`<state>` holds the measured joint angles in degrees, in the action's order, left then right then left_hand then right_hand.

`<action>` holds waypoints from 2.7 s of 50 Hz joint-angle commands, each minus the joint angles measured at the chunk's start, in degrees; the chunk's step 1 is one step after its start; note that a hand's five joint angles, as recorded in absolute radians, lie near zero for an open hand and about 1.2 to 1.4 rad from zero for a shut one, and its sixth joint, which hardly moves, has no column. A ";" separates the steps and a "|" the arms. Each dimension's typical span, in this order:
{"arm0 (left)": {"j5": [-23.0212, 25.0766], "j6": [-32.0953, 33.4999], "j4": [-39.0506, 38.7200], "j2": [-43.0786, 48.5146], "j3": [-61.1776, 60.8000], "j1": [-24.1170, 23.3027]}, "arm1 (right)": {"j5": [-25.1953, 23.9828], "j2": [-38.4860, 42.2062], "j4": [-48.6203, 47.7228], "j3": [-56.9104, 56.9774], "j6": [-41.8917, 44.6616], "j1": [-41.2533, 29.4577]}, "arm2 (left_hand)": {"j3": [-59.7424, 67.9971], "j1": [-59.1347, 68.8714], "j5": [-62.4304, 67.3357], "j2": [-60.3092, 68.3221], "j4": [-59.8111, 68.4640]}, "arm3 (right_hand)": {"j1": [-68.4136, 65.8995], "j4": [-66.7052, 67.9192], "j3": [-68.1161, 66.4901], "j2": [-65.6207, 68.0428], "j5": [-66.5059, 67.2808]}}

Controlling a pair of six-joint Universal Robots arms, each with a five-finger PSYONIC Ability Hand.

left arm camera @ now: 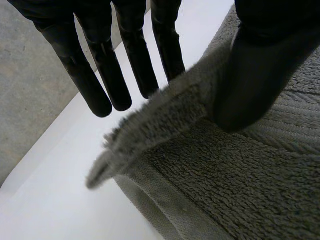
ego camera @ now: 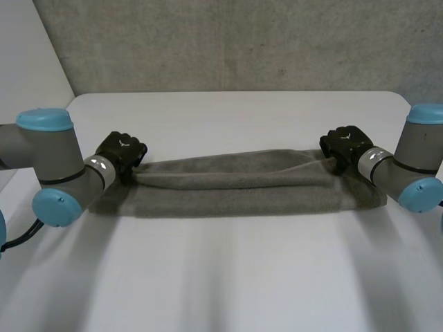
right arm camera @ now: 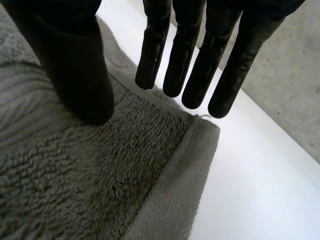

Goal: Fold the towel.

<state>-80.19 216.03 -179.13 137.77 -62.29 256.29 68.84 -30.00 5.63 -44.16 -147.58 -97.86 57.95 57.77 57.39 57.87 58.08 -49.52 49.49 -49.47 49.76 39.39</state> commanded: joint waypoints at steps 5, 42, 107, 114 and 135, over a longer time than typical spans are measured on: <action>-0.23 0.09 -0.17 0.13 0.07 0.00 | 0.24 2.58 -0.35 3.11 -0.34 0.04 | -3.50 -3.31 -12.94 -3.41 -3.63 | -28.69 28.71 -28.74 28.45 28.82; -1.02 0.09 -0.08 1.36 1.74 0.00 | 0.50 2.22 -2.55 2.85 -3.95 2.41 | -5.01 -4.83 -14.45 -4.93 -5.14 | -1.28 1.31 -1.34 1.05 1.41; -10.94 -0.43 -1.92 3.49 9.30 0.00 | 5.87 -1.52 -17.84 -1.61 -6.41 -0.23 | -47.57 -47.38 -57.01 -47.48 -47.70 | 39.52 -39.49 39.47 -39.76 -39.39; -11.04 -1.05 -2.89 -6.72 -0.20 0.97 | 4.37 -16.32 -17.84 -13.59 -6.05 0.83 | -47.24 -47.05 -56.67 -47.15 -47.36 | 35.40 -35.37 35.35 -35.64 -35.27; -4.71 -11.59 -19.93 -31.50 -39.73 -0.09 | -2.91 -26.79 -12.13 -41.01 3.88 10.40 | -47.40 -47.22 -56.84 -47.32 -47.53 | 24.13 -24.11 24.08 -24.37 -24.00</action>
<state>-86.14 208.55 -195.27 109.35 -95.62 256.24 69.31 -58.62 -6.28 -83.57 -145.82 -89.26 14.38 15.36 12.84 14.89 15.31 -22.74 23.64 -23.36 22.45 14.30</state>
